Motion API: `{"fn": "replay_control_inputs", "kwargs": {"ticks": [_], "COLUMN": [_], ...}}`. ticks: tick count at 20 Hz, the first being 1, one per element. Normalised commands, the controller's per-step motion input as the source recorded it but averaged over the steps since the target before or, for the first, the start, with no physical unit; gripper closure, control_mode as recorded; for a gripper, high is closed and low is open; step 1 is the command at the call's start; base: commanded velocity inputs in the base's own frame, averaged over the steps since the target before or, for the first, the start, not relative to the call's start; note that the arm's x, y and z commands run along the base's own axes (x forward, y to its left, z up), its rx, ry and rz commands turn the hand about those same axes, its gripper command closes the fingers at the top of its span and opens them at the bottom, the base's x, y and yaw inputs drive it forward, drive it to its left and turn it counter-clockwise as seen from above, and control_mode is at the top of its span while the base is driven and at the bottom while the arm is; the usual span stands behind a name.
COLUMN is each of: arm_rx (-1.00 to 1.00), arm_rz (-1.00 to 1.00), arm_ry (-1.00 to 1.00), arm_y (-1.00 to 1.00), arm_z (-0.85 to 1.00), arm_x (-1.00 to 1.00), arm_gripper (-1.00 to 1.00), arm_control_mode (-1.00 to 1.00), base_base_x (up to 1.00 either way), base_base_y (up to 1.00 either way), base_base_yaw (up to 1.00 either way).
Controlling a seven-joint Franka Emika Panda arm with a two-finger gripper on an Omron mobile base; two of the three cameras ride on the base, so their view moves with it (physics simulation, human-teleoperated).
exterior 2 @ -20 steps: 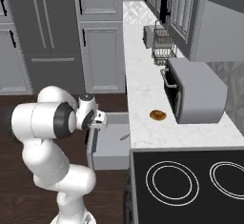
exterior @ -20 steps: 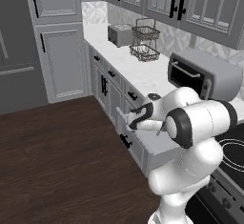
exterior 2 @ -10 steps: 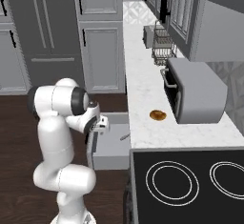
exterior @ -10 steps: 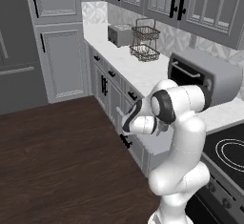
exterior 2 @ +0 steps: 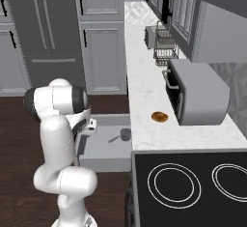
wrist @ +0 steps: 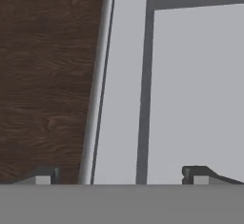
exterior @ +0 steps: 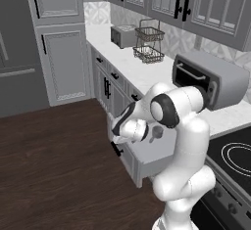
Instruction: Pick the measuring cup from the drawer and place it on the counter.
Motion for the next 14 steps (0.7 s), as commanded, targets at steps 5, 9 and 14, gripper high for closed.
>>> {"fn": "replay_control_inputs", "kwargs": {"ticks": [5, 9, 14], "arm_rx": [0.07, -0.09, -0.04], "arm_rz": [0.14, 0.02, -0.12], "arm_ry": [0.18, -0.11, -0.11], "arm_y": [1.00, 0.56, -0.05], "arm_z": [-0.64, 0.62, 1.00], "arm_x": [-0.36, -0.44, -0.30], "arm_gripper": [-1.00, -1.00, -1.00], "arm_control_mode": [-1.00, -1.00, -1.00], "base_base_x": [0.00, 0.00, 0.00], "base_base_y": [0.00, 0.00, 0.00], "base_base_yaw": [0.00, 0.00, 0.00]}}
